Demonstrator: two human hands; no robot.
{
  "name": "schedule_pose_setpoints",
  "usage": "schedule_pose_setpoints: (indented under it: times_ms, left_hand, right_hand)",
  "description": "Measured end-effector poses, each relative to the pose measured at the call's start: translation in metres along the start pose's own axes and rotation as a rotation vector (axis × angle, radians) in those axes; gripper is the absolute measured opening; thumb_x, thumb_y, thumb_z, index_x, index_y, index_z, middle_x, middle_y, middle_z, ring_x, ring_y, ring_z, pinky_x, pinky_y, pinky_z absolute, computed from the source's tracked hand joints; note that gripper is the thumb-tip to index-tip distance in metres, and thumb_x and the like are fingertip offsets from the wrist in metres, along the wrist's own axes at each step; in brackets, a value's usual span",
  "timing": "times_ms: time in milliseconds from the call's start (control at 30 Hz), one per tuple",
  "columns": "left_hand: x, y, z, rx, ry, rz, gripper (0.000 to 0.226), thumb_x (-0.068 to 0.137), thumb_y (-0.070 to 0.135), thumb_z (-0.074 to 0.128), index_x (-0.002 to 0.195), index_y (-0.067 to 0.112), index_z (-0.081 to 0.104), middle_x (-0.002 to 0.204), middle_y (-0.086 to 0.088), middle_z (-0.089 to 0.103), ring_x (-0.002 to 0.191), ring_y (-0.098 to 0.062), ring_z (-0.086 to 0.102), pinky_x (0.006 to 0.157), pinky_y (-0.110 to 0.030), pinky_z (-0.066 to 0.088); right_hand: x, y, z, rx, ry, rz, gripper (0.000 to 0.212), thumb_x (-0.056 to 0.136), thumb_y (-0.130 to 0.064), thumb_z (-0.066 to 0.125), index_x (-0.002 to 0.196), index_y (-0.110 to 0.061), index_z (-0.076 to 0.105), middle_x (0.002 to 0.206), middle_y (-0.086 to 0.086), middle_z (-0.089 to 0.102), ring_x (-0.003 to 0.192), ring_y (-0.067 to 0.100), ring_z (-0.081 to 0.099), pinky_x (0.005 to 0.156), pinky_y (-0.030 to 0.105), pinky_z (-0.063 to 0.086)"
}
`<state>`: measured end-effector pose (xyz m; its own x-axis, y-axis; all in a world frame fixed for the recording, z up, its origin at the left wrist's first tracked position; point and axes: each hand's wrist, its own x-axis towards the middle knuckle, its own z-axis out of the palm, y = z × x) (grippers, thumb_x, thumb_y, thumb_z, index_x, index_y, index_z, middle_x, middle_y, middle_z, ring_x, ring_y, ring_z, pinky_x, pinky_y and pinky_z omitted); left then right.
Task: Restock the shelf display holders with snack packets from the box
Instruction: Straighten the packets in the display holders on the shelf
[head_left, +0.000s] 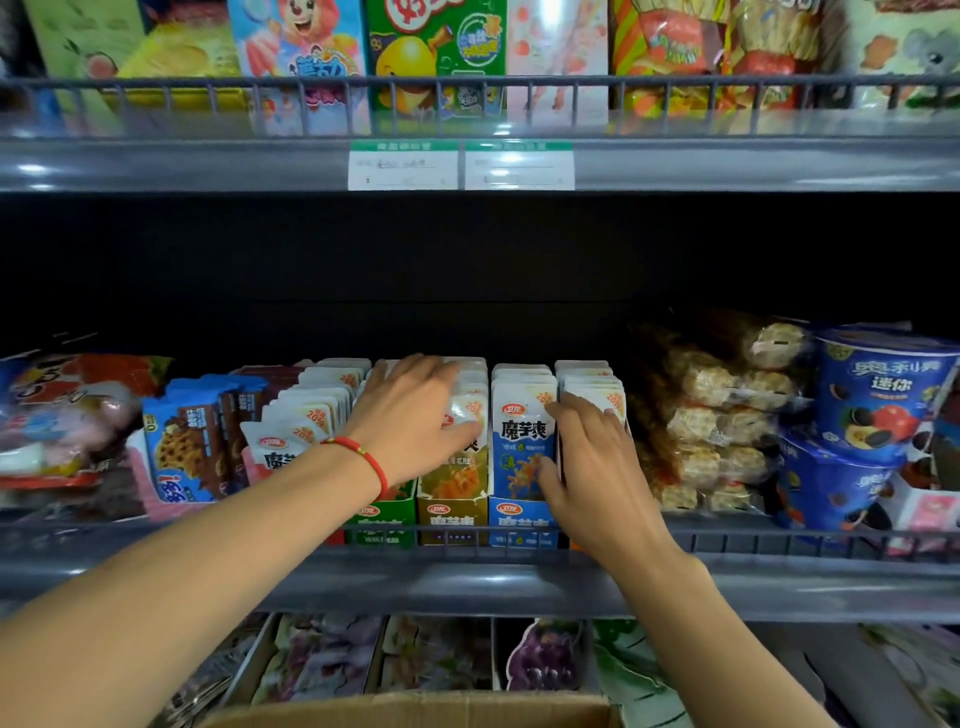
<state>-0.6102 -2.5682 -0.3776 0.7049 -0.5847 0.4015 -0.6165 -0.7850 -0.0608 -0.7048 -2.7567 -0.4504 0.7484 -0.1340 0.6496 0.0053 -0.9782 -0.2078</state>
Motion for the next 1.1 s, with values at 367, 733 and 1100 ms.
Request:
schedule_pose_setpoints:
  times_ms: [367,733,1100]
  left_hand:
    - [-0.001,0.005,0.011,0.011,-0.033,0.119,0.084,0.09,0.061,0.054,0.156,0.015,0.031,0.165,-0.007,0.025,0.154,-0.025,0.018,0.125,-0.053,0.016]
    - [0.027,0.031,0.039,0.0,-0.058,-0.038,0.072,0.093,0.047,0.061,0.152,0.013,0.038,0.168,-0.008,0.014,0.157,-0.028,-0.001,0.124,-0.06,0.008]
    - [0.022,0.033,0.045,-0.036,0.029,-0.033,0.072,0.096,0.045,0.058,0.156,0.015,0.032,0.168,-0.007,0.014,0.157,-0.027,-0.002,0.125,-0.058,0.005]
  right_hand:
    - [0.04,-0.029,-0.01,-0.192,-0.04,0.102,0.059,0.099,-0.031,0.054,0.153,-0.013,0.037,0.154,0.008,0.043,0.148,0.027,0.03,0.124,0.045,0.02]
    - [0.045,-0.011,0.009,-0.072,-0.13,0.141,0.066,0.101,-0.025,0.05,0.158,-0.003,0.023,0.164,0.015,0.028,0.157,0.031,0.01,0.129,0.044,0.004]
    - [0.046,-0.005,0.008,0.025,-0.112,0.077,0.065,0.1,-0.016,0.052,0.158,-0.005,0.024,0.166,0.014,0.025,0.158,0.028,0.006,0.128,0.04,0.003]
